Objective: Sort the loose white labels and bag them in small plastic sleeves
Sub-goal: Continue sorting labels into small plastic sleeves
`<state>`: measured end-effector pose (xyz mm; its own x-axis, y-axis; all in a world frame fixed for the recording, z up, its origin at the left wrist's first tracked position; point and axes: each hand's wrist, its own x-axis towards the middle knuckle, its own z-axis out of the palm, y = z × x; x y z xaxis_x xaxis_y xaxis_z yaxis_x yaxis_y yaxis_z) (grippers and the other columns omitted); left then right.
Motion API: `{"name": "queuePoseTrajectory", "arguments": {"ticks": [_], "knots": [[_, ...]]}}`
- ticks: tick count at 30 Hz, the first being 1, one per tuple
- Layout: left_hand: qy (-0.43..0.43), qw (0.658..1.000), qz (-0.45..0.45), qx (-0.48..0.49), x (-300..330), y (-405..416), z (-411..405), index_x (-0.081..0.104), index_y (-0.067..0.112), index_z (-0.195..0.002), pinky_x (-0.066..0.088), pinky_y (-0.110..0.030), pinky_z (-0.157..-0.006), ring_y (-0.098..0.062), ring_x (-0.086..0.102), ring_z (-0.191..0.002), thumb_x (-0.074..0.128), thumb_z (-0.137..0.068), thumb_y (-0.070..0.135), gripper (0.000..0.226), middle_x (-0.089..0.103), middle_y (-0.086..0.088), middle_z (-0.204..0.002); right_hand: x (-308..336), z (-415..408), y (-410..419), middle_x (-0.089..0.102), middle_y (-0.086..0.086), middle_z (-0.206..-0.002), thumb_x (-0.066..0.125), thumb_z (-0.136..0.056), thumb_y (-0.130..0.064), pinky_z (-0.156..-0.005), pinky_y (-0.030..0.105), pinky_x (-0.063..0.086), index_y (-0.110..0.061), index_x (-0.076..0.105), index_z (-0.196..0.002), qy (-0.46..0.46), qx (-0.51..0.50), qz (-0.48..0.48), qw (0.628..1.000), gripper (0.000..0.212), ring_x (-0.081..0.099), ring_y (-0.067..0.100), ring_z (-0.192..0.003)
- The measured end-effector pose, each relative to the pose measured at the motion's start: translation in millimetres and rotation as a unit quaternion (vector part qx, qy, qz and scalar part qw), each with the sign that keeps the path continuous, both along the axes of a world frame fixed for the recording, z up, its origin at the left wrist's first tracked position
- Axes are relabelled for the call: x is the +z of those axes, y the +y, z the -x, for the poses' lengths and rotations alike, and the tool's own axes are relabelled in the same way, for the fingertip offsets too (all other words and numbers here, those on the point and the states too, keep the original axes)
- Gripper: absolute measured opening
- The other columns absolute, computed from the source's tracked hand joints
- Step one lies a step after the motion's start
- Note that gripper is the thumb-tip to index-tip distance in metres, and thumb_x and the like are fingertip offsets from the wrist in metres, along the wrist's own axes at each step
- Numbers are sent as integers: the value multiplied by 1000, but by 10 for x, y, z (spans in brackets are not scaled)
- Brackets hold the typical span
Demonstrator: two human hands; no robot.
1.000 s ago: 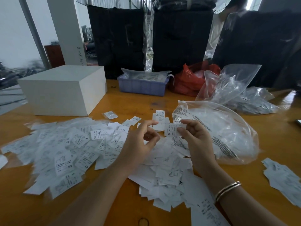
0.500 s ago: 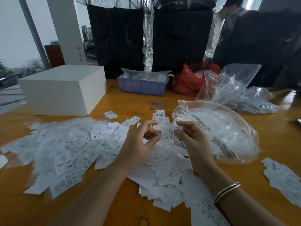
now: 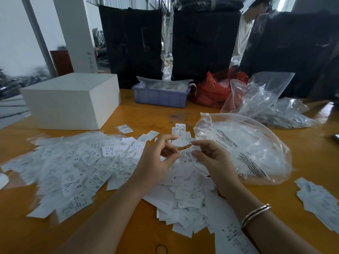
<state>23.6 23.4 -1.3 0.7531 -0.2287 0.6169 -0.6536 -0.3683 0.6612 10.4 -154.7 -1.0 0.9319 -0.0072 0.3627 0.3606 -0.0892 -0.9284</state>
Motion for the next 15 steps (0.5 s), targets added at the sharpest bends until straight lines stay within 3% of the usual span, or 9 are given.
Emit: {"name": "queuePoseTrajectory", "arguments": {"ticks": [4,5,7,9,10,11,12,13,15], "knots": [[50,998,30,-9,9,-11,-10,48,43,-111,49,-11,-74,-1,64,-81,69,-81,25,41,67,11,-82,2,4,12,56,20,-74,66,-85,-4,-67,29,47,-35,67,-96,-4,-2,51,999,33,52,19,-69],[63,997,36,-13,8,-15,-10,48,43,-110,50,-11,-73,-2,64,-80,68,-79,29,40,67,13,-83,6,16,19,60,17,-77,65,-85,-4,-69,27,48,-37,67,-97,-7,-2,64,998,35,55,18,-70],[83,995,48,-22,-1,-29,-11,48,42,-111,50,-11,-71,-1,65,-80,67,-77,32,40,66,16,-84,10,46,46,71,-6,-86,62,-88,-8,-77,20,51,-44,63,-102,-13,9,103,995,39,64,6,-82],[87,994,55,-24,-21,-37,-23,50,38,-113,51,-13,-71,-3,65,-80,68,-79,29,40,66,15,-84,14,66,90,70,-10,-105,54,-95,-15,-91,29,51,-45,56,-118,-3,28,178,984,38,61,5,-102],[85,995,56,-18,-30,-36,-32,51,36,-114,51,-14,-71,-3,65,-79,68,-81,25,39,66,13,-83,10,74,107,67,-3,-114,48,-98,-20,-97,34,47,-40,48,-131,5,44,230,972,38,57,4,-110],[83,995,58,-12,-36,-33,-41,52,34,-114,51,-15,-71,-3,65,-78,68,-83,20,38,66,11,-82,4,89,124,62,-2,-121,41,-101,-25,-103,32,41,-34,36,-141,10,65,282,957,42,48,-8,-115],[84,994,65,-5,-36,-29,-46,52,34,-112,51,-15,-71,-2,65,-78,68,-84,16,37,67,9,-81,-1,107,139,55,-6,-126,36,-102,-29,-106,21,30,-31,20,-147,10,86,328,941,48,33,-24,-110],[89,993,73,0,-32,-27,-48,52,36,-110,51,-13,-71,-2,65,-79,68,-84,15,37,67,9,-80,-1,123,152,47,-9,-129,32,-102,-31,-105,14,17,-31,6,-148,10,101,361,927,53,22,-31,-102],[106,991,86,4,-9,-35,-33,52,39,-107,50,-12,-69,-1,65,-81,67,-83,22,33,67,7,-82,-7,149,167,42,-4,-136,31,-102,-33,-105,16,-4,-33,-18,-143,-7,108,414,904,64,11,-26,-105]]}}
